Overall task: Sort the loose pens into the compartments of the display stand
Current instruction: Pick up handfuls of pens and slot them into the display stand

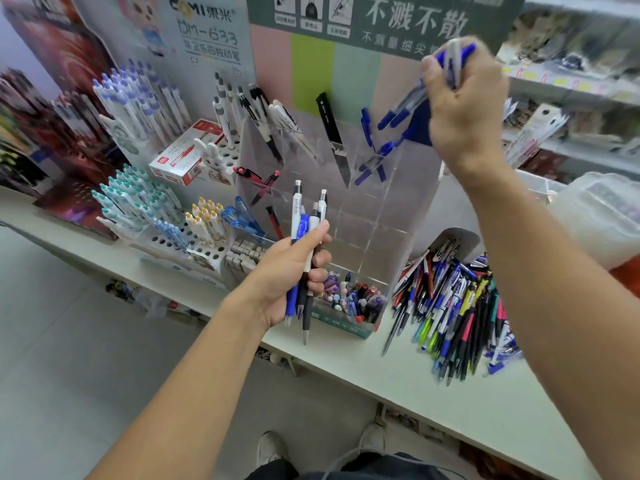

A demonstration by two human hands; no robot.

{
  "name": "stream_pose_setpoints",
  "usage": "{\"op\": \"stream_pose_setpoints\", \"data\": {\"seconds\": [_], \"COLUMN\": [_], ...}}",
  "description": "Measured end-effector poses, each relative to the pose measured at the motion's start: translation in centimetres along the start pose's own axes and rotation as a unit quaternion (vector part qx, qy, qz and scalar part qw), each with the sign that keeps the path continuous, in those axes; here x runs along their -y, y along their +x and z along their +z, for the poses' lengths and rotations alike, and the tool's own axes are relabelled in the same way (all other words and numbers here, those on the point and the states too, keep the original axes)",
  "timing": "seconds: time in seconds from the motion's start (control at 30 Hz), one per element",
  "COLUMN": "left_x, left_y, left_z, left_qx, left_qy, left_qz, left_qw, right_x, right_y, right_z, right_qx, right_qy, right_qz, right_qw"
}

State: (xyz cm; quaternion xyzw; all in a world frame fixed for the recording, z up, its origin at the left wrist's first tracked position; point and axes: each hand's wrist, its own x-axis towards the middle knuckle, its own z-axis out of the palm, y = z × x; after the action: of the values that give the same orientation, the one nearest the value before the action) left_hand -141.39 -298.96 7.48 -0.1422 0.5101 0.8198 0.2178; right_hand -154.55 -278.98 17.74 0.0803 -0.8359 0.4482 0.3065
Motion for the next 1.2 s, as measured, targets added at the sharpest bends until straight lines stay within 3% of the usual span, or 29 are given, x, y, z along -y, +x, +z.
{"op": "stream_pose_setpoints", "data": {"seconds": [0.27,0.33,0.43,0.57,0.63,0.7,0.77,0.8,1.0,1.2], "left_x": [0.3,0.4,0.8,1.4,1.5,1.6,1.8,1.9,2.0,2.0], "left_y": [-0.2,-0.3,-0.5,-0.7,-0.8,-0.8,-0.7,-0.7,-1.2,-1.3], "left_z": [0.2,0.0,-0.2,-0.4,-0.4,-0.3,-0.3,-0.3,-0.5,-0.2], "left_qx": [0.025,0.032,0.046,0.063,0.071,0.078,0.081,0.083,0.135,0.152], "left_qy": [0.057,0.043,0.023,0.01,0.012,0.028,0.058,0.079,0.157,0.092], "left_qz": [-0.006,0.002,0.011,0.02,0.015,0.019,0.035,0.045,0.033,0.01], "left_qw": [0.998,0.999,0.999,0.998,0.997,0.996,0.994,0.992,0.978,0.984], "right_x": [-3.3,-2.9,-2.2,-1.0,0.1,1.6,2.7,2.6,0.9,0.8], "right_y": [0.7,0.7,0.0,-1.5,-3.2,-6.0,-8.5,-9.3,-10.3,-10.0], "right_z": [3.3,3.3,3.4,2.4,1.3,0.2,-0.3,-0.2,0.1,-0.2], "right_qx": [0.209,0.23,0.173,0.089,0.088,0.209,0.361,0.399,0.469,0.541], "right_qy": [-0.177,-0.194,-0.173,-0.248,-0.206,-0.087,0.013,0.035,0.033,0.02], "right_qz": [0.075,0.071,0.054,-0.016,-0.038,-0.014,0.057,0.081,0.119,0.124], "right_qw": [0.959,0.951,0.968,0.965,0.974,0.974,0.931,0.913,0.874,0.832]}}
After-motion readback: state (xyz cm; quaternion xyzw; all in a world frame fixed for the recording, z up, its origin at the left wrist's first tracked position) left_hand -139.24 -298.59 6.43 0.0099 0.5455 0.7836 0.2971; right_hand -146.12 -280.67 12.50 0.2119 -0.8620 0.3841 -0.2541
